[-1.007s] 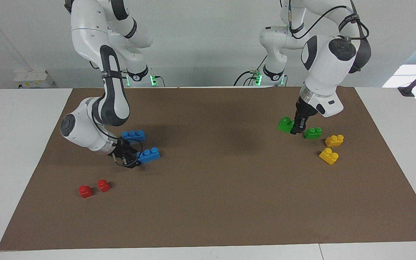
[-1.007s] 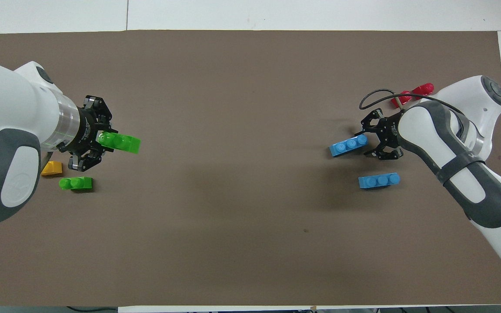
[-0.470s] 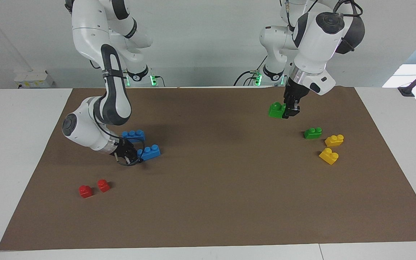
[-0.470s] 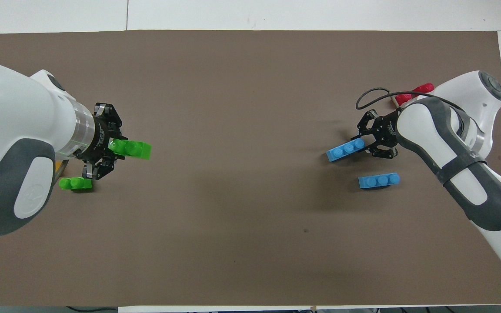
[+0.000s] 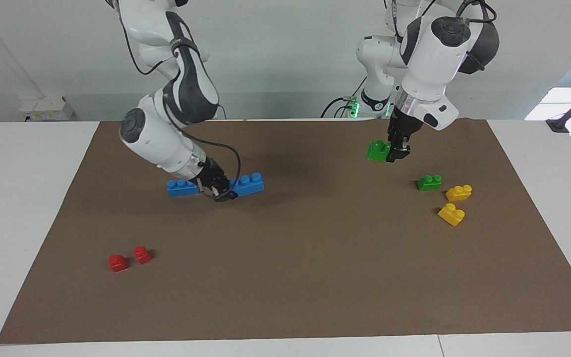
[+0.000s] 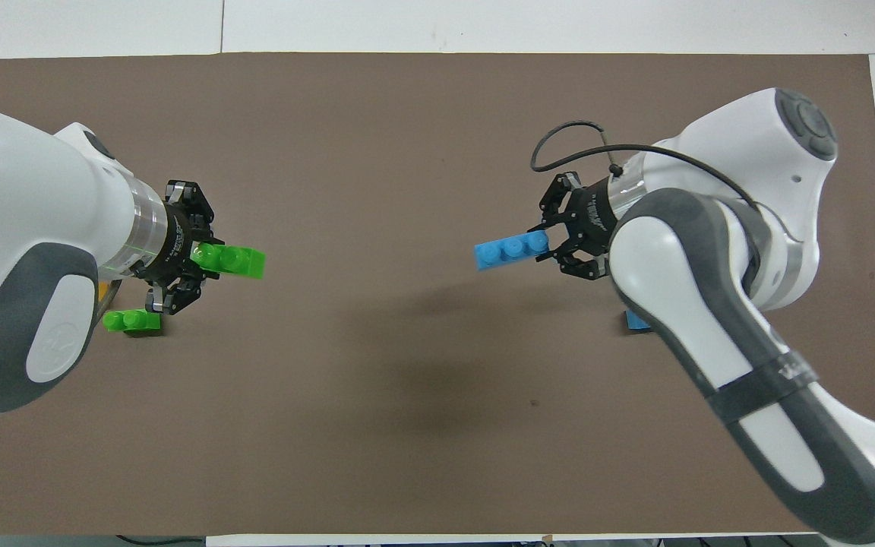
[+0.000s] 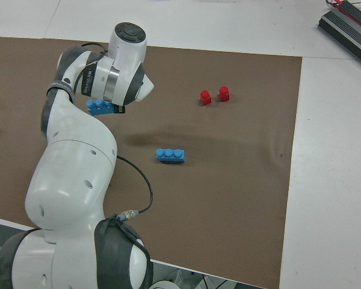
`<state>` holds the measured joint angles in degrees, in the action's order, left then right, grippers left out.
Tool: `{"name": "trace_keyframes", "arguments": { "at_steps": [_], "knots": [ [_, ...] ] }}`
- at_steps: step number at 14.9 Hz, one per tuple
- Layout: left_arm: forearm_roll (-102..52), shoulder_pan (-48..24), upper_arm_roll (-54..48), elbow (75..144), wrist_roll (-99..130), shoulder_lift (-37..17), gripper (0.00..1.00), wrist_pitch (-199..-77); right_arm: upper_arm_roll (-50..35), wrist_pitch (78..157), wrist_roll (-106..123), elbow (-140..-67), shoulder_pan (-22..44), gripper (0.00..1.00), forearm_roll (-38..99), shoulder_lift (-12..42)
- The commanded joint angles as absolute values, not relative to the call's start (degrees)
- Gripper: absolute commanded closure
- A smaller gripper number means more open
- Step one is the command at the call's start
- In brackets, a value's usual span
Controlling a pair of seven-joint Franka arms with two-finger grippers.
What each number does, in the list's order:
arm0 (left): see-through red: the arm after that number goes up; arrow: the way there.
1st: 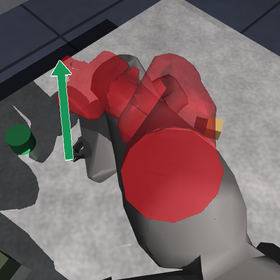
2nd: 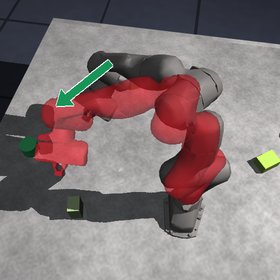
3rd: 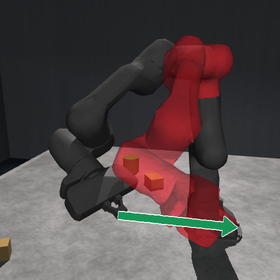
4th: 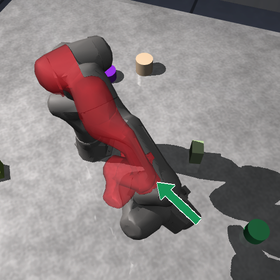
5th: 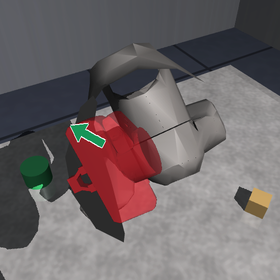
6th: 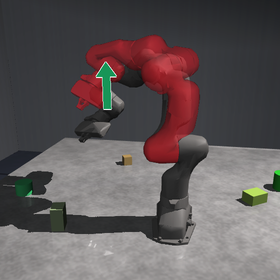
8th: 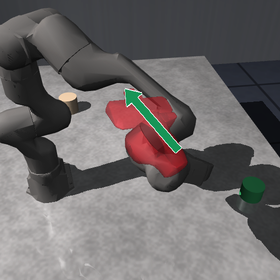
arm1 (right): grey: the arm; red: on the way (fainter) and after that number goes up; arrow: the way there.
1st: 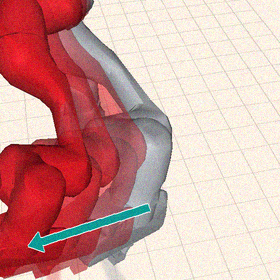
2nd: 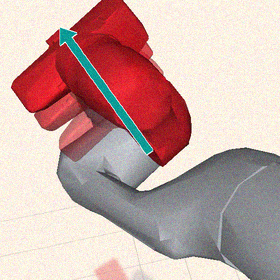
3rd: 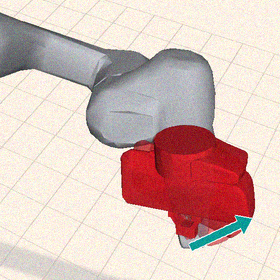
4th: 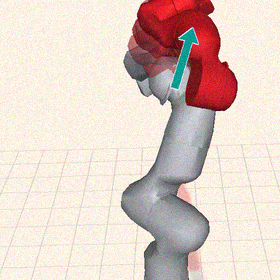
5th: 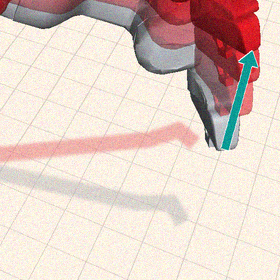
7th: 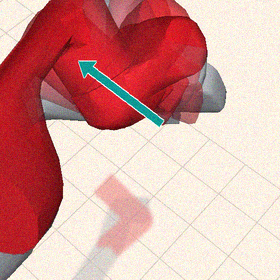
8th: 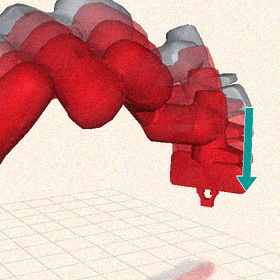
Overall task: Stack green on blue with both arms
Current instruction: 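Lift the blue brick with the right gripper toward the table center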
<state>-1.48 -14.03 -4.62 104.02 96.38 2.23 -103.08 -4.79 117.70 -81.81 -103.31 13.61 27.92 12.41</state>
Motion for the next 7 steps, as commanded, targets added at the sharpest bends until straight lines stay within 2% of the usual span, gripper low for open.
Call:
{"name": "trace_keyframes", "arguments": {
  "at_steps": [1,5,7],
  "knots": [
    [-2.11,-14.68,-4.31,103.89,97.38,2.99,1.0,-101.87,-4.66,129.94,-93.82,-105.63,20.89,1.0,28.65,13.09],
    [-2.11,-14.68,-4.31,104.24,97.38,3.34,1.0,-101.87,-4.66,139.29,-99.4,-107.75,28.11,1.0,28.74,16.34],
    [-2.11,-14.68,-4.39,104.5,97.38,3.34,1.0,-102.04,-4.66,141.15,-98.62,-108.89,28.65,1.0,28.57,17.66]
  ]
}}
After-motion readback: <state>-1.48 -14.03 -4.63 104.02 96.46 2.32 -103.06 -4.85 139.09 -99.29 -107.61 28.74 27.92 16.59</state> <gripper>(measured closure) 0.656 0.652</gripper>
